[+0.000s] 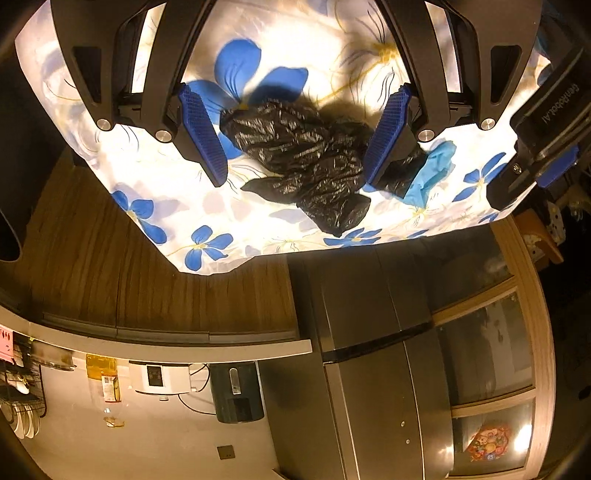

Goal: Collect trash
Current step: 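Grasp the black plastic bag with the right gripper while the left gripper grasps the other blue glove, then carry the black bag and blue glove over the black bin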

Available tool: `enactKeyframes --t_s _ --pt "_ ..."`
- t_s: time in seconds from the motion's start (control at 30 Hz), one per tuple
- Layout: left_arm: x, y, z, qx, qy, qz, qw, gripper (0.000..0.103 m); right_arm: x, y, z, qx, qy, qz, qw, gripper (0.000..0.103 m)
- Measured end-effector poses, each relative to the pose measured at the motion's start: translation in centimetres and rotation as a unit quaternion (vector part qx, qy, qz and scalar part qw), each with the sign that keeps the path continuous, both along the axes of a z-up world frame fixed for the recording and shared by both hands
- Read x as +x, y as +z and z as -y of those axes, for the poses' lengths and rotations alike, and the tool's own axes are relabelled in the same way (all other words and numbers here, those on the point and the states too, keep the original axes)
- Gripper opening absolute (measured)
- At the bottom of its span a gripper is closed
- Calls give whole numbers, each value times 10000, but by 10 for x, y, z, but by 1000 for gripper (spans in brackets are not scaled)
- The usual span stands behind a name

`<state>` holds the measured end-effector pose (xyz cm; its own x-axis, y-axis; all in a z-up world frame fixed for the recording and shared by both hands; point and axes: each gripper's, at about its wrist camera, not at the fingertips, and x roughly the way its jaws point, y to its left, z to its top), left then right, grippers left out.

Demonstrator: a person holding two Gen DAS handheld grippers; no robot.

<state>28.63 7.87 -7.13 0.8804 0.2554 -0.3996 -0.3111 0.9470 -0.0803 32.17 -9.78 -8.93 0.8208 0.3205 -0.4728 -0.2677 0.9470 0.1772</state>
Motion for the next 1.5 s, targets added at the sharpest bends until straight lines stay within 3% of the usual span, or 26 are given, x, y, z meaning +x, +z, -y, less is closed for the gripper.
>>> enactKeyframes --t_s 0.2,0.4,0.6,0.87,1.1,1.4,1.5 --pt "14 -8 -5 -93 -17 -146 9998 89 14 -11 -10 -120 201 -281 9993 73" --pt "18 -13 -10 -210 15 -218 9995 89 21 -21 -14 -145 355 -531 9979 50" --pt "21 -15 -10 -218 4 -270 9994 89 19 -22 -18 -198 482 -525 9973 17" --pt "30 -20 -5 -266 -178 -354 9989 85 8 -8 9 196 215 -325 9990 12" --pt "50 -37 -10 -568 -393 -796 9944 64 -7 6 35 391 17 -103 9992 12" --pt "66 -56 -15 -912 -664 -1282 9853 11 -15 17 46 508 -78 -53 9987 12" --pt "64 -57 -18 -1028 -672 -1259 9844 1 -19 20 45 491 -79 -2 9988 12"
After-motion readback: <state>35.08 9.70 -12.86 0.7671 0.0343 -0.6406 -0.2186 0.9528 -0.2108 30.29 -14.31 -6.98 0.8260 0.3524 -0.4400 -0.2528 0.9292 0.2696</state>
